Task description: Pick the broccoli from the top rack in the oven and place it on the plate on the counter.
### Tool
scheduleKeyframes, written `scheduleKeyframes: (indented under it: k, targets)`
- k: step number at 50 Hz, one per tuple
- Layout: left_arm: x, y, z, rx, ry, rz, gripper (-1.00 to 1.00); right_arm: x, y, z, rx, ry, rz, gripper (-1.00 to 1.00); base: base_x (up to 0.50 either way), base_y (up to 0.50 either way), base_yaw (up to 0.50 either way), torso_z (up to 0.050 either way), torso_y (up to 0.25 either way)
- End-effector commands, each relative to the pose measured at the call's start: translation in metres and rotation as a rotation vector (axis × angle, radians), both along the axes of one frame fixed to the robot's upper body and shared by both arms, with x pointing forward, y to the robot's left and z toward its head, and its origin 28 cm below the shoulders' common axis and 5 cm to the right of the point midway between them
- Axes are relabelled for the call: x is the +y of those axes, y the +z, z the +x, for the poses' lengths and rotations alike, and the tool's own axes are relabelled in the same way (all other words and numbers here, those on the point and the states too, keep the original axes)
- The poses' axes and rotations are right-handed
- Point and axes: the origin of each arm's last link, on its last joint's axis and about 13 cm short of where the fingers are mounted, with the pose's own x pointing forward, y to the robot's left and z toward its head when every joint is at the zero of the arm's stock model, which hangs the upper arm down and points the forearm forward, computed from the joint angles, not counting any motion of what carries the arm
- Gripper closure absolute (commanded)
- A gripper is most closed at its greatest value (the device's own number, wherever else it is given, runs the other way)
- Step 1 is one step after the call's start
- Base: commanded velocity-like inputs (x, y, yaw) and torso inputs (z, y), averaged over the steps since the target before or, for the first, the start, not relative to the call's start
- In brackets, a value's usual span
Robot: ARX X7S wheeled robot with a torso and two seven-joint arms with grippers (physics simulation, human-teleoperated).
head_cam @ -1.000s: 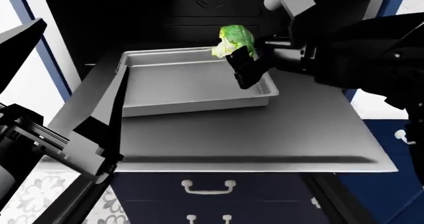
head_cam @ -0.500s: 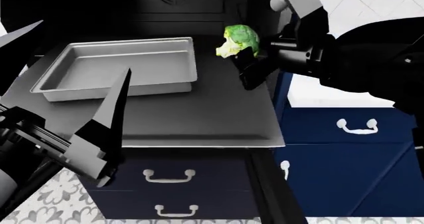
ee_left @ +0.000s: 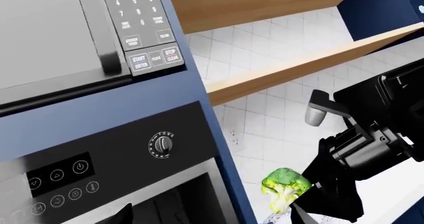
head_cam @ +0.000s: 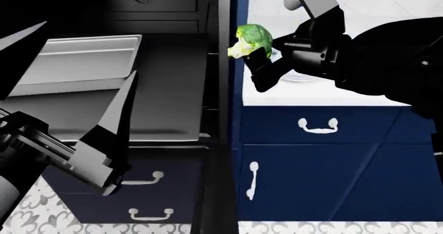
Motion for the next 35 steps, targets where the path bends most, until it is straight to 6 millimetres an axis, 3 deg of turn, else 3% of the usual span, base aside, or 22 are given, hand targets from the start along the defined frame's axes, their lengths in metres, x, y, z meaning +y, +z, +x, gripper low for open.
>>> scheduleKeyframes:
  k: [1, 35]
  targets:
    - [-0.0004, -0.0002, 0.0004, 0.001, -0.001, 0.0, -1.0, -0.0012, 0.0009, 0.0012, -0.015, -0.002, -0.002, 1.0, -0.07, -0.5, 0.0, 0.0, 0.0]
    - [0.0011, -0.0009, 0.001, 0.001, 0.004, -0.005, -1.0, 0.0005, 0.0009, 0.0065, -0.04, -0.022, -0.008, 1.0, -0.06, -0.5, 0.0, 0.0, 0.0]
